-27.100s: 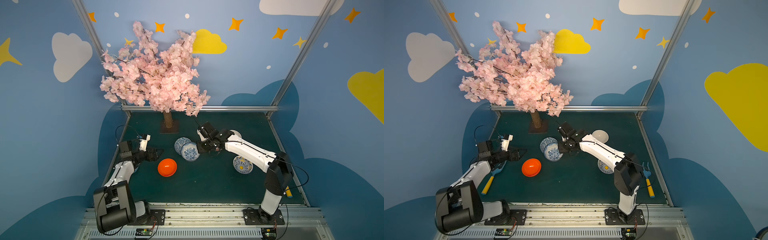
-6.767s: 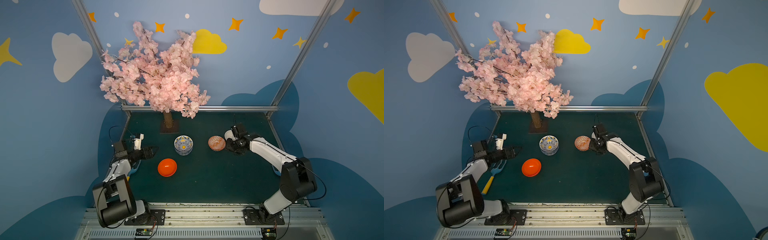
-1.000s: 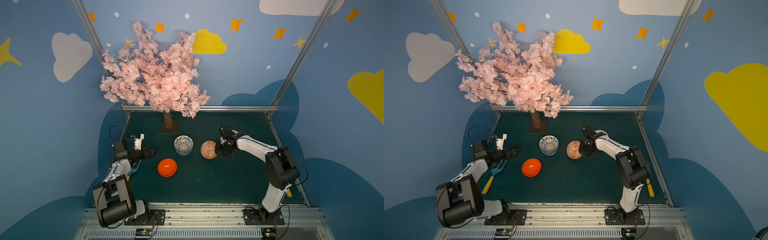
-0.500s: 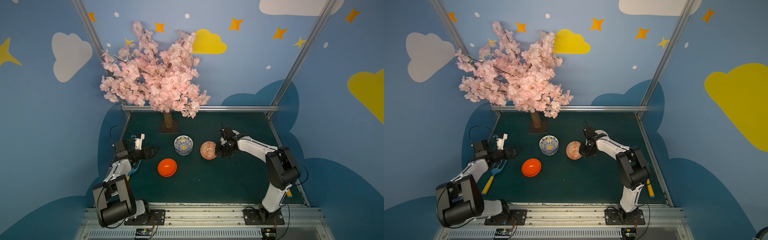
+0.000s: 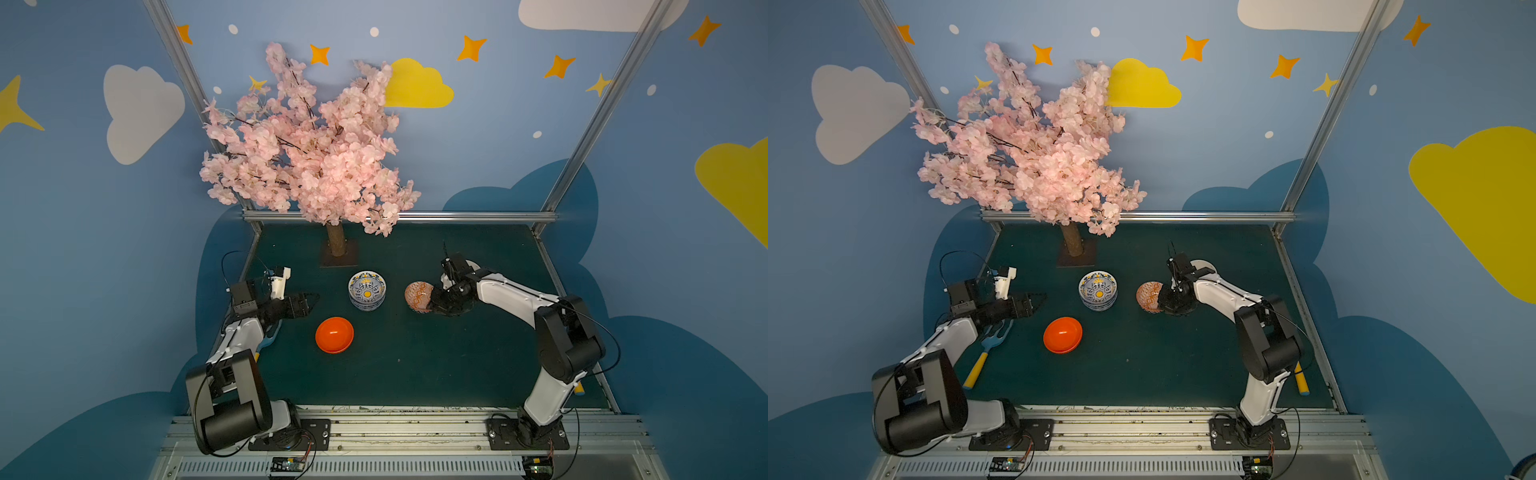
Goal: Stack the bowls
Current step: Move the bowl to the center of the board, then pick up the bowl from the center of the board.
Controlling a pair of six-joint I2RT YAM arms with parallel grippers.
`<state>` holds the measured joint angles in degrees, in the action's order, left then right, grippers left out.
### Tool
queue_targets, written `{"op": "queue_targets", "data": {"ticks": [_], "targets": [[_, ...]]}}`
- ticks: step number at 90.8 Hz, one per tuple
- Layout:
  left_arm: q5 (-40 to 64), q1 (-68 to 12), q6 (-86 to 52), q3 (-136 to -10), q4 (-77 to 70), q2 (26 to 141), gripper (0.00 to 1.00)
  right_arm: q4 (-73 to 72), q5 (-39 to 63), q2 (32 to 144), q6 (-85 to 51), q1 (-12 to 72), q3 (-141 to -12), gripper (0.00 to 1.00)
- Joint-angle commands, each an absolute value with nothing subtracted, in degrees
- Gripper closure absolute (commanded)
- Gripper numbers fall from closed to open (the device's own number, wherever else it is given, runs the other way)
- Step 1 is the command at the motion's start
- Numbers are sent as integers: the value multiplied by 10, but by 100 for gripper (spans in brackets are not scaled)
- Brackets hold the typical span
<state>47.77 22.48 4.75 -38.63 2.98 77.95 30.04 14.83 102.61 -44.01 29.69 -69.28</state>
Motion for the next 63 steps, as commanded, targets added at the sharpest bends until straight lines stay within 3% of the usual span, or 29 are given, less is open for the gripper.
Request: {"op": "queue_targets", "data": {"ticks": [1, 31, 63], "targets": [[476, 225, 54, -387, 28, 768, 0, 301, 136, 1004, -440, 294, -691, 50], [497, 253, 28, -406, 32, 796, 0, 331, 61, 937, -424, 314, -694, 42], [501, 276, 6, -410, 22, 806, 0, 364, -23, 934, -399, 442, -769, 40]]}}
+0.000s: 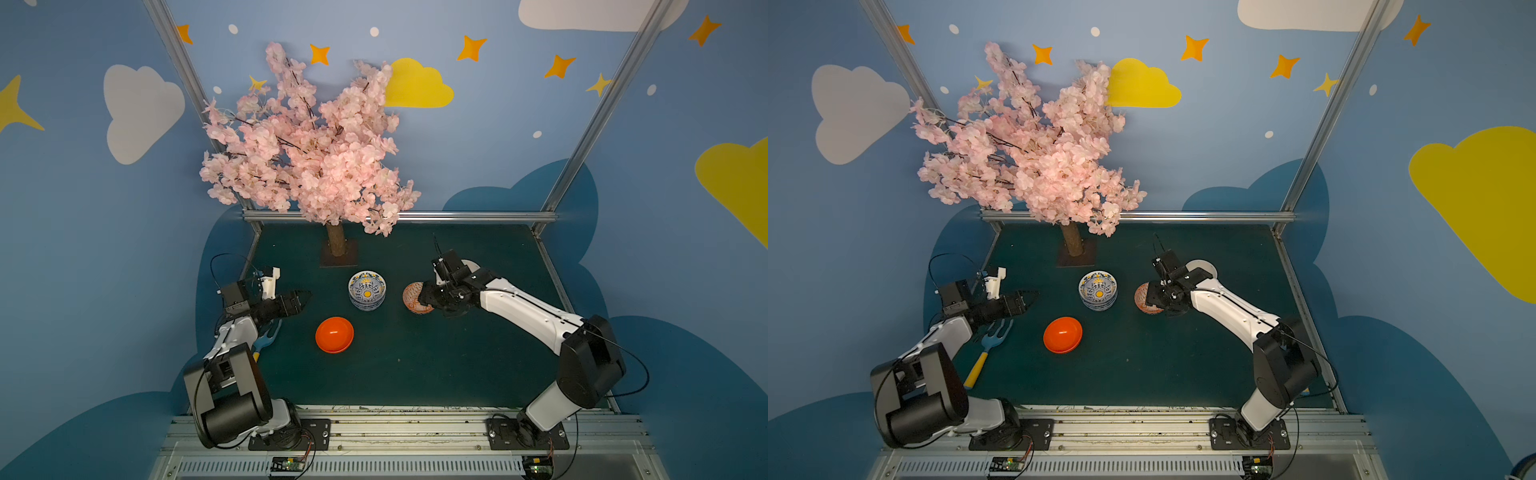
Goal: Stack the bowls
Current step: Pick up the bowl from the center of the board.
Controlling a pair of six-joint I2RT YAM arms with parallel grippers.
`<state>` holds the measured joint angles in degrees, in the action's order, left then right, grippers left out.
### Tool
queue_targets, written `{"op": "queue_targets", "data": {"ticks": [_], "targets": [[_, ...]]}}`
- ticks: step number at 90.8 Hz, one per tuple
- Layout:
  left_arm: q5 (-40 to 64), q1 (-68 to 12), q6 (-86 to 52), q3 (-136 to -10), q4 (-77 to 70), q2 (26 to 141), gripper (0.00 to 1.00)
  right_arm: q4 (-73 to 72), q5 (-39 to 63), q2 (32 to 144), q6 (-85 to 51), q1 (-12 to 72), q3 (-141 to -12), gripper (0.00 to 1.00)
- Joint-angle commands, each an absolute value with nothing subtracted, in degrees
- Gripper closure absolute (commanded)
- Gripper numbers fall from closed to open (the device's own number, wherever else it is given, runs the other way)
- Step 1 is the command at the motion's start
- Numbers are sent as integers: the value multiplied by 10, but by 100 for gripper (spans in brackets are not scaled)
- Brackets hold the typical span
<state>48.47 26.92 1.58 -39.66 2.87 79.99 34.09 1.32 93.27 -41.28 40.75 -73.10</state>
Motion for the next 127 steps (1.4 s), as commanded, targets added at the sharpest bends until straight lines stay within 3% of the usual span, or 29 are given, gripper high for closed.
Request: {"op": "queue_targets", "data": {"ticks": [1, 57, 127], "targets": [[501, 276, 6, -410, 22, 806, 0, 364, -24, 936, -399, 445, -772, 40], [491, 302, -18, -422, 14, 832, 0, 425, -8, 1178, -375, 603, -1010, 43], [491, 303, -19, -422, 13, 834, 0, 453, 24, 1287, -365, 635, -1111, 55]]}}
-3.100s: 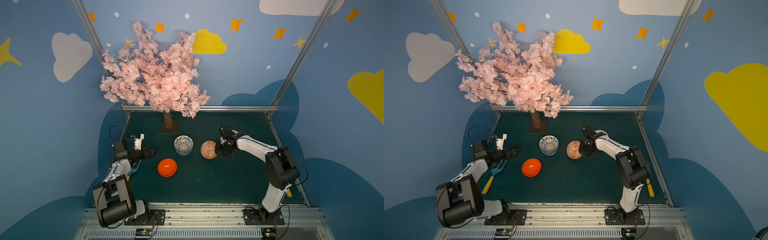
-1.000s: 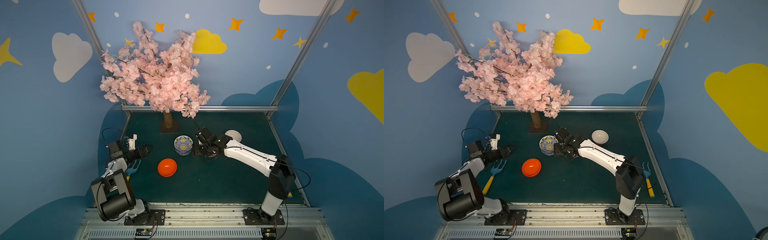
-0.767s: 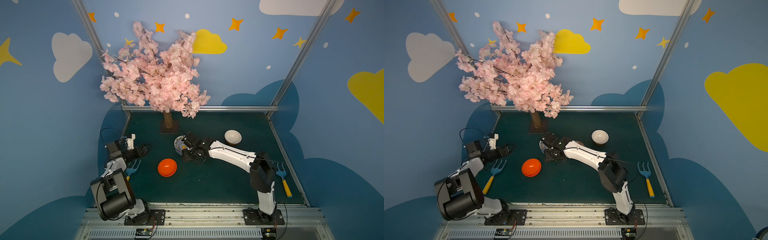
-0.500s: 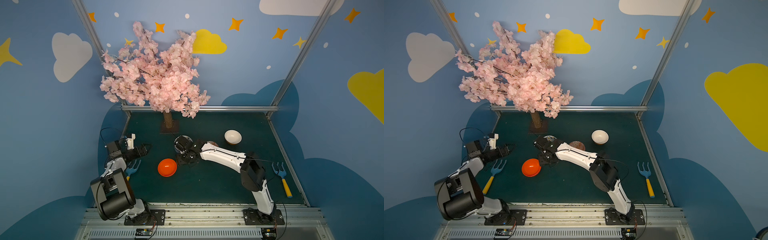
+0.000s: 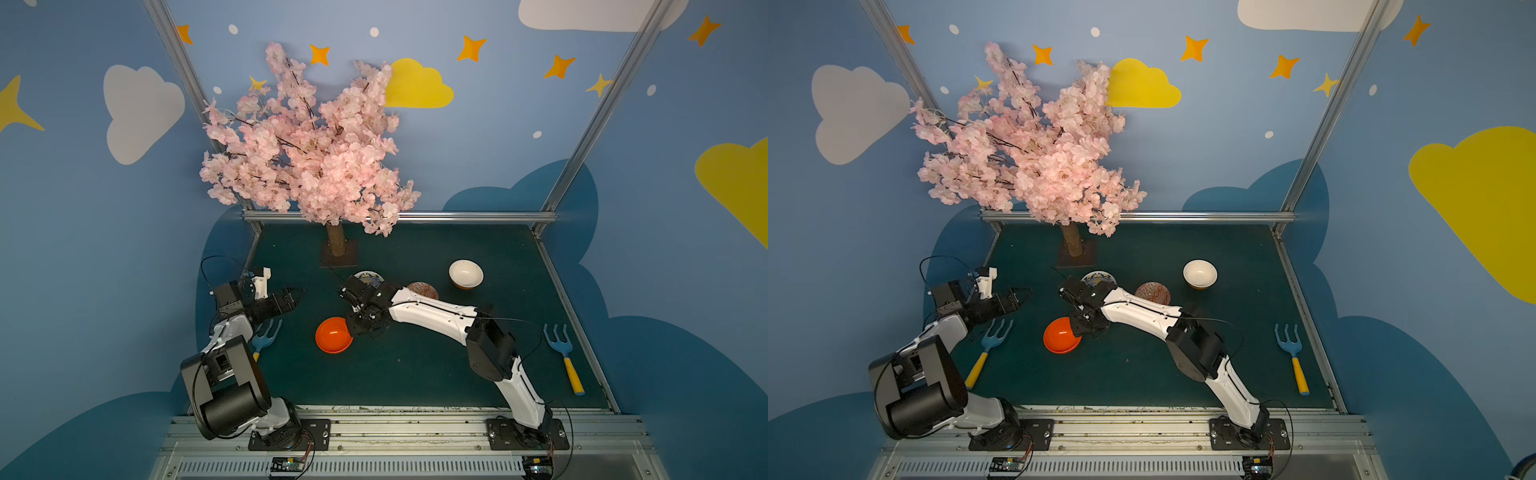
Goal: Stack the bowls
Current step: Pick up the bowl from the center of the board.
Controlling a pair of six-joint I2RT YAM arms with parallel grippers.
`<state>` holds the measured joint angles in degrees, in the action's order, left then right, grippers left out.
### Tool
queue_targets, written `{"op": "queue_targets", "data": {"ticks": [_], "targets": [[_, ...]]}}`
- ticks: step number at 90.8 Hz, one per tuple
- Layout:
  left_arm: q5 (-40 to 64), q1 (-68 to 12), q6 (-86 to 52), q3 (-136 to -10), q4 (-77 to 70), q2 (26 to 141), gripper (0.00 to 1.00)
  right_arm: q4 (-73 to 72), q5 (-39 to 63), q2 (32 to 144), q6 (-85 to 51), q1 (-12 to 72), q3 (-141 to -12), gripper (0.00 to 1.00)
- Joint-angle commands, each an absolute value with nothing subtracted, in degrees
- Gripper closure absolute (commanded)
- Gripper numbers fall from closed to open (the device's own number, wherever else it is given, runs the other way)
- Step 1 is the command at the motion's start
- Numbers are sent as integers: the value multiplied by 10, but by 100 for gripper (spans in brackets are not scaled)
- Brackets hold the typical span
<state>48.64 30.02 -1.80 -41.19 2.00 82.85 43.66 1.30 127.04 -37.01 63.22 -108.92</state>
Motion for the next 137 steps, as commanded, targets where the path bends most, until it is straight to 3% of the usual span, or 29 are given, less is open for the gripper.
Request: {"op": "queue_targets", "data": {"ticks": [1, 21, 81, 137], "targets": [[491, 303, -19, -422, 13, 834, 0, 453, 25, 1288, -365, 635, -1112, 55], [491, 304, -19, -422, 13, 835, 0, 460, 38, 1310, -357, 639, -1132, 62], [497, 304, -16, -421, 12, 838, 0, 467, 44, 1302, -356, 643, -1137, 100], [479, 268, 17, -407, 22, 809, 0, 458, 22, 1185, -341, 641, -1059, 100]]}}
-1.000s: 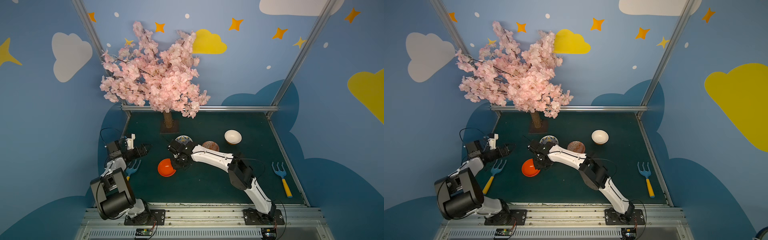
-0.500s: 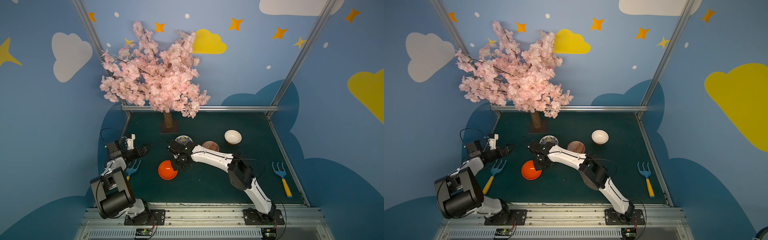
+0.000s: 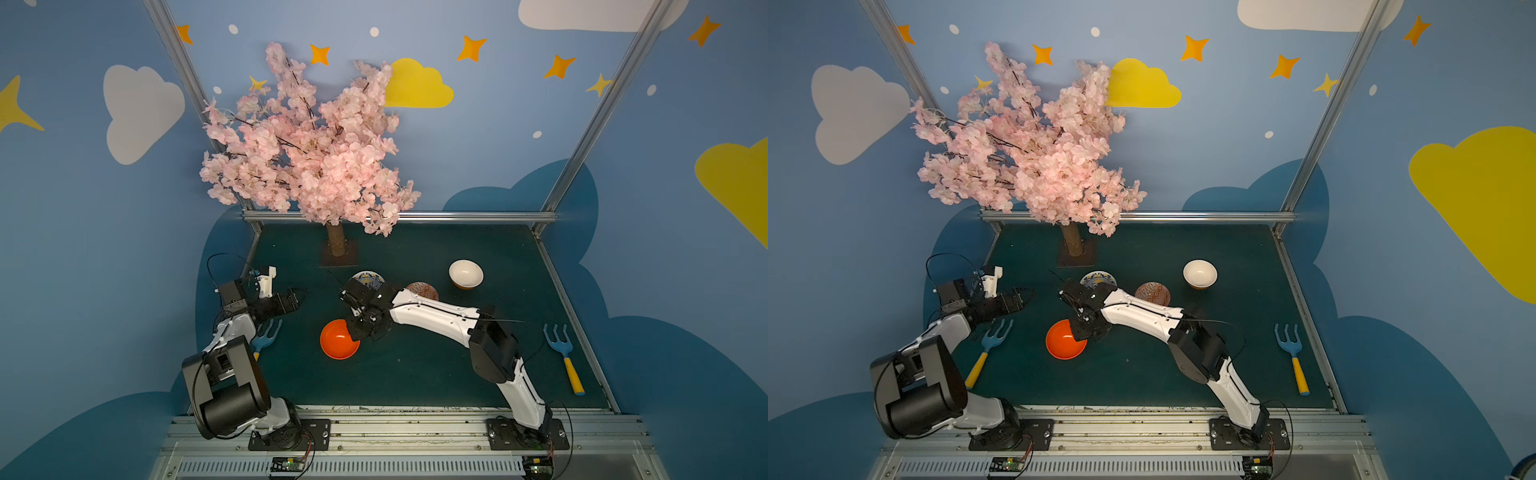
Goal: Stack the bowls
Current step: Pick up the bowl from the center of the board, then place the bowl on the bowl.
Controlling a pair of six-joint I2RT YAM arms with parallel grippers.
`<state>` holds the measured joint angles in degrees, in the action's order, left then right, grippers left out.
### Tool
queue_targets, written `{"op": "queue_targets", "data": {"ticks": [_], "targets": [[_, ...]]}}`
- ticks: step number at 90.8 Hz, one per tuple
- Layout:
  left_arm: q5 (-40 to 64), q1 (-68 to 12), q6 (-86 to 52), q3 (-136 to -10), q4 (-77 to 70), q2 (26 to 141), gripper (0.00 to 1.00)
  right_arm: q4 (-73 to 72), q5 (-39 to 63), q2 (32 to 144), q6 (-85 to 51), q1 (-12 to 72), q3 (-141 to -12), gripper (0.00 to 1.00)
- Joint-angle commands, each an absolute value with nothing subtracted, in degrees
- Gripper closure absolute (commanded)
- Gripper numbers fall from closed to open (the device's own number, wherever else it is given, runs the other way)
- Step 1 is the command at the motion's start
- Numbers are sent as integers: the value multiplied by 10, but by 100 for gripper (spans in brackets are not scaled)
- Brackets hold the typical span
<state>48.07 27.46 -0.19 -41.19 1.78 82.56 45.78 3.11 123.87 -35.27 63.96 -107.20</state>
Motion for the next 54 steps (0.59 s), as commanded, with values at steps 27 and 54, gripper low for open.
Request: {"op": "queue_targets", "data": {"ticks": [27, 54], "targets": [[474, 245, 39, -401, 32, 793, 0, 449, 9, 1102, -339, 622, -991, 100], [469, 227, 55, -397, 42, 780, 0, 448, 9, 1038, -341, 583, -945, 100]]}}
